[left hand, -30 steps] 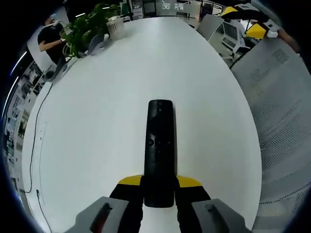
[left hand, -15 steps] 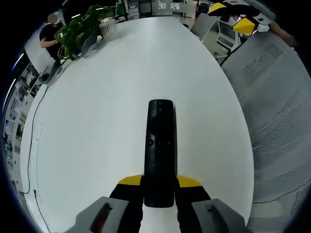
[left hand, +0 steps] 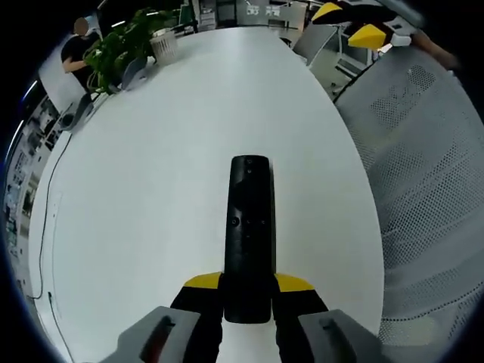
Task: Press the specified remote control buttons in sequence, fully releasing each button before pressing the next.
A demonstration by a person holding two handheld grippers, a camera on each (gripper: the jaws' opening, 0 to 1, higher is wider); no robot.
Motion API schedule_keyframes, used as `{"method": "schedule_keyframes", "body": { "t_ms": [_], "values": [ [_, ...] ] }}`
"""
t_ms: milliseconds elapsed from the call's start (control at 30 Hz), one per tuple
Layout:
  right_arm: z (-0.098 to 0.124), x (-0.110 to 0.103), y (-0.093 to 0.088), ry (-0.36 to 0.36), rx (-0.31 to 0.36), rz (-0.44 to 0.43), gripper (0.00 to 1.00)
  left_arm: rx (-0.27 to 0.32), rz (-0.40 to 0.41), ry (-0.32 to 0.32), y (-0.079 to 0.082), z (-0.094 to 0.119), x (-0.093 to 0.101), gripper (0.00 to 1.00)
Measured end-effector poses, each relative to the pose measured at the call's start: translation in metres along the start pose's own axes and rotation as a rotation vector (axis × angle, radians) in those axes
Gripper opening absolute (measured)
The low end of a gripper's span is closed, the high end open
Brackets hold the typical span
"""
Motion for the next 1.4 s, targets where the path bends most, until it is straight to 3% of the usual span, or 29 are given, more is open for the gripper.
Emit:
{"method": "schedule_keyframes", "body": {
  "t_ms": [1400],
  "values": [
    [-0.006,-0.015,-0.004,0.092,-0.057,0.063,0.18,0.067,0.015,-0.008,0.002,-0.001,0.050,0.25]
  ]
}}
Point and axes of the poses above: the point that each gripper's makers call its tool centre point, and the gripper's own axes: z roughly backward along the fingers, x roughly to its right, y roughly out of its top, the point moved 5 cm from there along z, roughly backward along the fingers, and after that the axes turned 1 degree about z, right-handed, at the moved point
